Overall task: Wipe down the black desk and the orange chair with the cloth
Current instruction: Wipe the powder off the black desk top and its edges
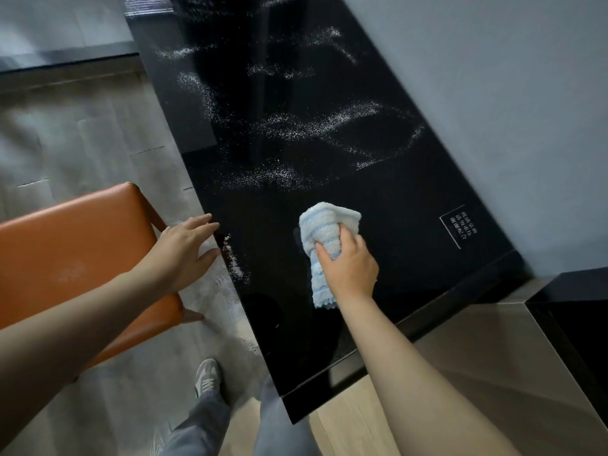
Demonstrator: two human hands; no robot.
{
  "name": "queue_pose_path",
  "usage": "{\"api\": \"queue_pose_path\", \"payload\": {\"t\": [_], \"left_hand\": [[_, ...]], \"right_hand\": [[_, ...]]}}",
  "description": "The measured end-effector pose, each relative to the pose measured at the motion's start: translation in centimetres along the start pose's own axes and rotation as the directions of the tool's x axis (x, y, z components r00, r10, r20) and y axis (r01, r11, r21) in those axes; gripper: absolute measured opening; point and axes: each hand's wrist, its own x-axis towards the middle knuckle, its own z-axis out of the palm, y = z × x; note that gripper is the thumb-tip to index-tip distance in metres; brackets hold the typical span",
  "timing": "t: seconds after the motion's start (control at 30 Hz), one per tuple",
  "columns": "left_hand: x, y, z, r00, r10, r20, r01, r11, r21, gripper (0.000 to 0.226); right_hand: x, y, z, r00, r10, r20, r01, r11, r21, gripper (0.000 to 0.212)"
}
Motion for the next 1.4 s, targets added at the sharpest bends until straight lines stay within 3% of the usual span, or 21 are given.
{"api": "queue_pose_path", "payload": {"t": [0.33, 0.5, 0.6, 0.73, 0.9, 1.03, 1.17, 1.4], "left_hand": [[-3.9, -4.5, -0.7, 0.998, -0.059, 0.009, 0.059, 0.998, -0.002, 0.052], [-6.2, -5.5, -0.5, 0.991, -0.122, 0.055, 0.123, 0.992, -0.026, 0.050], [-7.1, -6.2, -0.7, 0.992, -0.103, 0.075, 0.105, 0.994, -0.029, 0.050], [-7.6, -6.6, -1.0, 0.995, -0.059, 0.085, 0.063, 0.997, -0.037, 0.051], [-7.7, -6.7, -0.7, 0.995, -0.025, 0.098, 0.030, 0.999, -0.045, 0.054], [-7.6, -6.4, -0.3, 0.992, -0.039, 0.120, 0.043, 0.998, -0.039, 0.054], [-7.6, -6.2, 0.1, 0.991, -0.061, 0.119, 0.065, 0.997, -0.030, 0.054], [-7.3, -5.0, 0.4, 0.980, -0.148, 0.136, 0.154, 0.987, -0.035, 0.052]], "right_hand": [[-6.2, -7.3, 3.1, 0.994, -0.082, 0.072, 0.073, 0.991, 0.114, 0.061], [-8.7, -10.0, 2.8, 0.982, -0.054, 0.183, -0.009, 0.945, 0.328, 0.040], [-10.2, -10.0, 1.2, 0.991, -0.015, 0.133, -0.038, 0.923, 0.384, 0.028], [-11.5, -7.0, -1.9, 0.989, 0.140, -0.052, -0.109, 0.915, 0.389, 0.009], [-12.8, -1.9, -3.6, 0.911, 0.359, -0.204, -0.277, 0.898, 0.342, 0.019], [-13.6, -0.4, -1.1, 0.899, 0.417, -0.134, -0.364, 0.882, 0.300, 0.034], [-13.6, -1.9, 1.4, 0.892, 0.424, -0.160, -0.364, 0.881, 0.304, 0.046], [-15.6, -5.6, 4.0, 0.952, 0.275, -0.134, -0.228, 0.930, 0.287, 0.053]]}}
